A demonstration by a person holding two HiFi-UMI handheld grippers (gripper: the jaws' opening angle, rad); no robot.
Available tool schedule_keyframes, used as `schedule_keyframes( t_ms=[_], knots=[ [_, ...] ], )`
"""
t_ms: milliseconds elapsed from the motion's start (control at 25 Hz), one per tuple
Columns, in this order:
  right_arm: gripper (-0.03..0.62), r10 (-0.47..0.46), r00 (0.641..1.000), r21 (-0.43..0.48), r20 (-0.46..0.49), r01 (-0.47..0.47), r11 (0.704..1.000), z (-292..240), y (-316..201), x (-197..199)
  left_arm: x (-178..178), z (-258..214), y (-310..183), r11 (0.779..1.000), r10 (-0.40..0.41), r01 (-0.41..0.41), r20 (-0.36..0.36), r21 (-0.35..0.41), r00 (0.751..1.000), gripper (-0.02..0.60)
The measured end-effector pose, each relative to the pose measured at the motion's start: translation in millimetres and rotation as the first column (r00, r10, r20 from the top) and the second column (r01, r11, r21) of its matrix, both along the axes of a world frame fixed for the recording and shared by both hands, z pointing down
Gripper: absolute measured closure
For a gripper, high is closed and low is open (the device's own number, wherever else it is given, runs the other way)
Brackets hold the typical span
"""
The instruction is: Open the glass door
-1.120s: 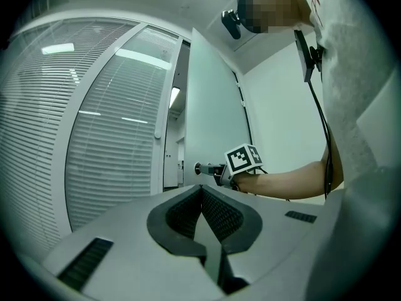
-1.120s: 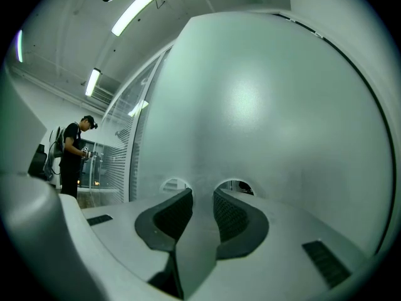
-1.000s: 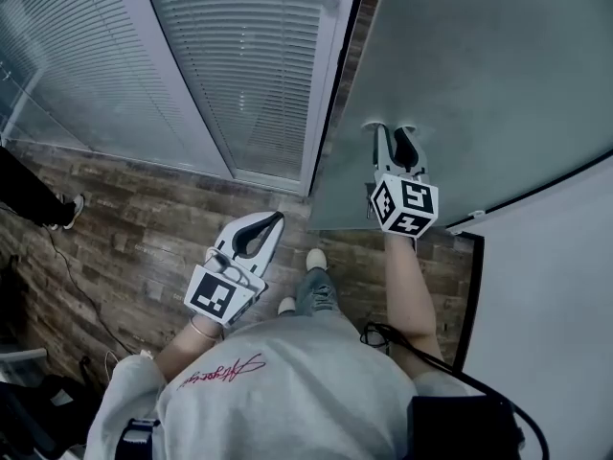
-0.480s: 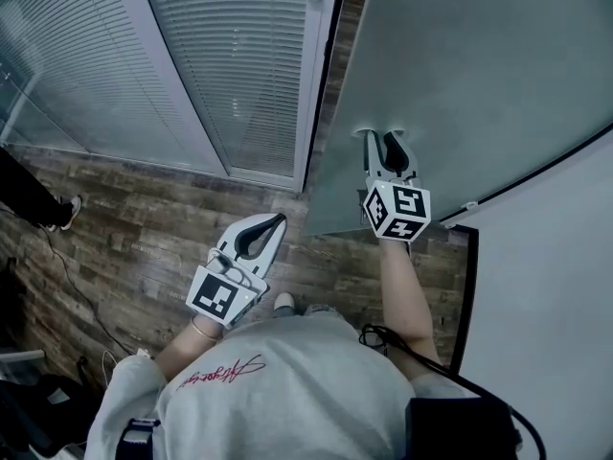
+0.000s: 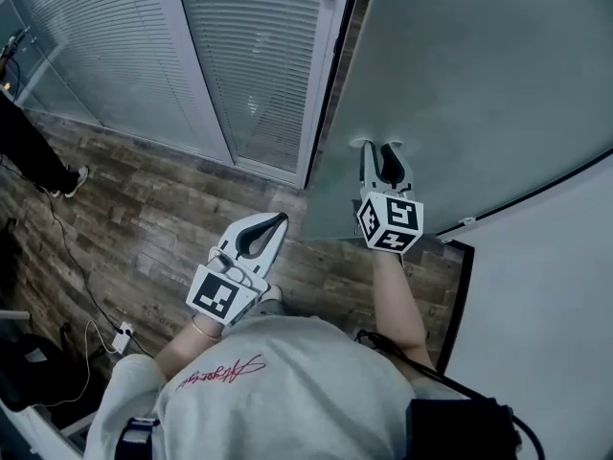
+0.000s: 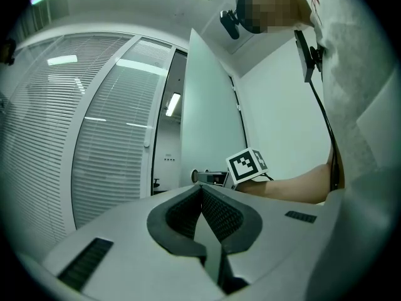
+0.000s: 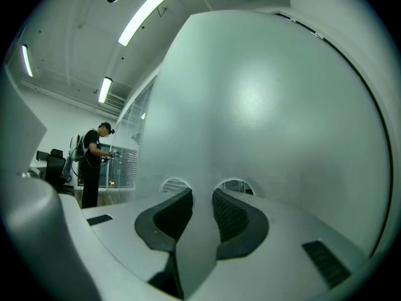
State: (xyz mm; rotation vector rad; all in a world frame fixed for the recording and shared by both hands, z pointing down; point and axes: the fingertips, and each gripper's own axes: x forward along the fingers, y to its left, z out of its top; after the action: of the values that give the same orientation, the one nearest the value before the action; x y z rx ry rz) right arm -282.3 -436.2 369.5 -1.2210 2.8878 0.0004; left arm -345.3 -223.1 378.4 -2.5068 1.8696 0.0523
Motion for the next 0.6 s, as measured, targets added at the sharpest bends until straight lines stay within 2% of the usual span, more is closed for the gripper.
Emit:
schedule_keyframes(
  t_ms=[600],
  knots=[
    [0.482,-0.118,0.993,0.011,0.01,0.118,0.993,-1,42,28,63,8,36,0.988,-0.157,0.157,-0.028,0.004,0.987,0.569]
  ],
)
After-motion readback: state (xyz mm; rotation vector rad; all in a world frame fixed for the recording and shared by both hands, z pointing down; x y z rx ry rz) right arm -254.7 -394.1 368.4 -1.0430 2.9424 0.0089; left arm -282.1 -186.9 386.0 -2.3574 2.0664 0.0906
